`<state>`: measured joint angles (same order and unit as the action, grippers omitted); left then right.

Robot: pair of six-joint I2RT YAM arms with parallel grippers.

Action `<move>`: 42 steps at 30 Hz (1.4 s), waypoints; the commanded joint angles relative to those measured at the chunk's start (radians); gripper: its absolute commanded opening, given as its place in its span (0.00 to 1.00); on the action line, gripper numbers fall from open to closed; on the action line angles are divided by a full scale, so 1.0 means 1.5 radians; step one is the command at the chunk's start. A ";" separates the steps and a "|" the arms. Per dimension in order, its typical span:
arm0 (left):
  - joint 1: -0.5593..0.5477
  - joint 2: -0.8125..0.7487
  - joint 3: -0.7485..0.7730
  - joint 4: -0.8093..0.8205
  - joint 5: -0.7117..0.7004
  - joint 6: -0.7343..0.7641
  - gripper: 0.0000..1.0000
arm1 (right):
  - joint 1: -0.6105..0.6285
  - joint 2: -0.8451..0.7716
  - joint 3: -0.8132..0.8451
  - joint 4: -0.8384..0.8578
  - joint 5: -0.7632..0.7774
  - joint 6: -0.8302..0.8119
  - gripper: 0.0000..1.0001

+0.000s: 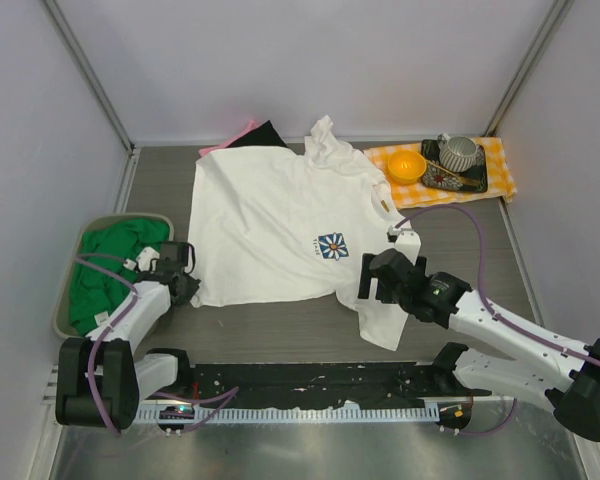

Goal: Fold and stack the t-shirts

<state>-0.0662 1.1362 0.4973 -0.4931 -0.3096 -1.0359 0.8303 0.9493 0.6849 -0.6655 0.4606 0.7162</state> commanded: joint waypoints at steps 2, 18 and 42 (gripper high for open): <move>0.001 0.004 -0.040 -0.003 0.055 0.001 0.01 | 0.003 -0.009 -0.001 0.017 -0.002 0.013 0.98; 0.001 -0.125 0.056 -0.079 0.096 0.057 0.00 | 0.003 0.030 -0.025 -0.089 -0.066 0.122 0.94; 0.002 -0.141 0.053 -0.028 0.170 0.129 0.00 | 0.072 0.143 -0.009 -0.217 -0.046 0.244 0.87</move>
<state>-0.0643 0.9638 0.5591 -0.5583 -0.0845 -0.8719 0.9176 1.1595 0.6365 -0.9352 0.3595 1.0256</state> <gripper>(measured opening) 0.021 0.879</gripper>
